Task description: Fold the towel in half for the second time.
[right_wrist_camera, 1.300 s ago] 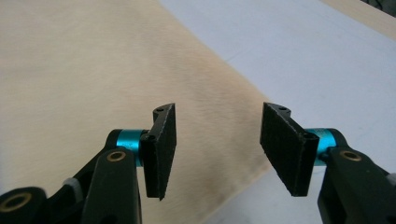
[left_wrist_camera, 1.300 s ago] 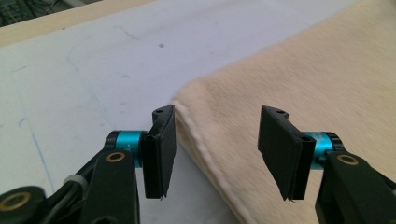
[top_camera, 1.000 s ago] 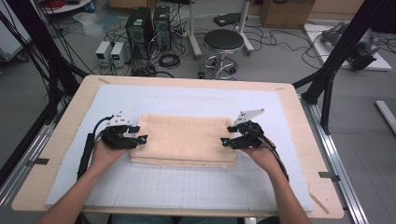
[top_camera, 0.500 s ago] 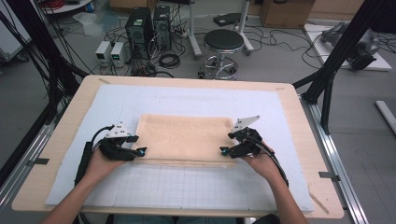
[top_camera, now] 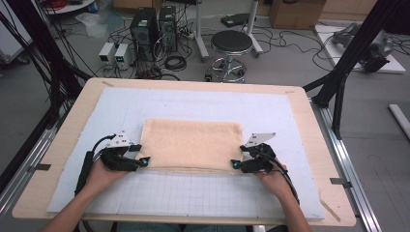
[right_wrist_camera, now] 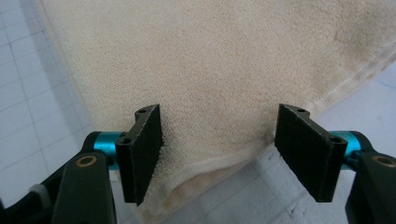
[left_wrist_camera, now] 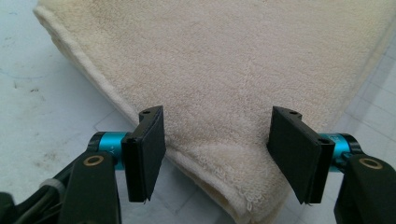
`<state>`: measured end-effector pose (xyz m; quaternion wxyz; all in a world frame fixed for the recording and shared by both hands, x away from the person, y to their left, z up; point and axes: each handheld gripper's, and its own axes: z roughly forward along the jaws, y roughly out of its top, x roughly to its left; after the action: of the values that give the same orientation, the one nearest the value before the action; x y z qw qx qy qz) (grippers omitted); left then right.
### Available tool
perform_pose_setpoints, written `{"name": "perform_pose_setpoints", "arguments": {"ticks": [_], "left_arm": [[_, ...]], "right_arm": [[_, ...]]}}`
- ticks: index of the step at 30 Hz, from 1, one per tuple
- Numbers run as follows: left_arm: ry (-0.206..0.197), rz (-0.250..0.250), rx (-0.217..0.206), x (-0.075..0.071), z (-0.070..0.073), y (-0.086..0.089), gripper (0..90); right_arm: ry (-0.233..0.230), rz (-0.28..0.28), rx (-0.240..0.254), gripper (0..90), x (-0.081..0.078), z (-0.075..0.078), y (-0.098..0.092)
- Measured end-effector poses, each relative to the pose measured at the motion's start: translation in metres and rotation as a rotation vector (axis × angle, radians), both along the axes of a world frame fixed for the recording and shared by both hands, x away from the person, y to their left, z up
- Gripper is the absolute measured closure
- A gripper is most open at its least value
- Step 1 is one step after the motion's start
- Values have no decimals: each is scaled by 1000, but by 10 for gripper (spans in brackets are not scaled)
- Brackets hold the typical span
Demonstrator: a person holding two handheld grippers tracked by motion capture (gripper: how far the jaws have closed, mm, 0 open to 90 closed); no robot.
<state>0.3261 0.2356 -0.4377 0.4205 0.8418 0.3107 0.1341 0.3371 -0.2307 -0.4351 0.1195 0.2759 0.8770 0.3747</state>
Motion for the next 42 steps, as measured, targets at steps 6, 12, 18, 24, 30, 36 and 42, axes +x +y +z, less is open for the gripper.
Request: {"name": "perform_pose_setpoints", "arguments": {"ticks": [6,12,18,24,30,36,42], "left_arm": [[-16,17,-20,1,2,2,341],[-38,51,-55,1,10,5,270],[-41,71,-69,-1,12,5,192],[-36,63,-72,-6,15,5,148],[-47,55,-72,-12,18,5,136],[-45,74,-78,-16,20,13,133],[-47,88,-82,-22,21,19,129]], "right_arm": [[-13,-11,40,288,-1,5,-4],[-47,-56,83,249,3,16,-10],[-42,-87,92,206,8,15,-14],[-54,-98,82,148,5,16,-12],[-70,-124,103,128,1,21,-14],[-84,-129,128,128,-5,23,-19],[-98,-133,128,128,-12,24,-23]]}}
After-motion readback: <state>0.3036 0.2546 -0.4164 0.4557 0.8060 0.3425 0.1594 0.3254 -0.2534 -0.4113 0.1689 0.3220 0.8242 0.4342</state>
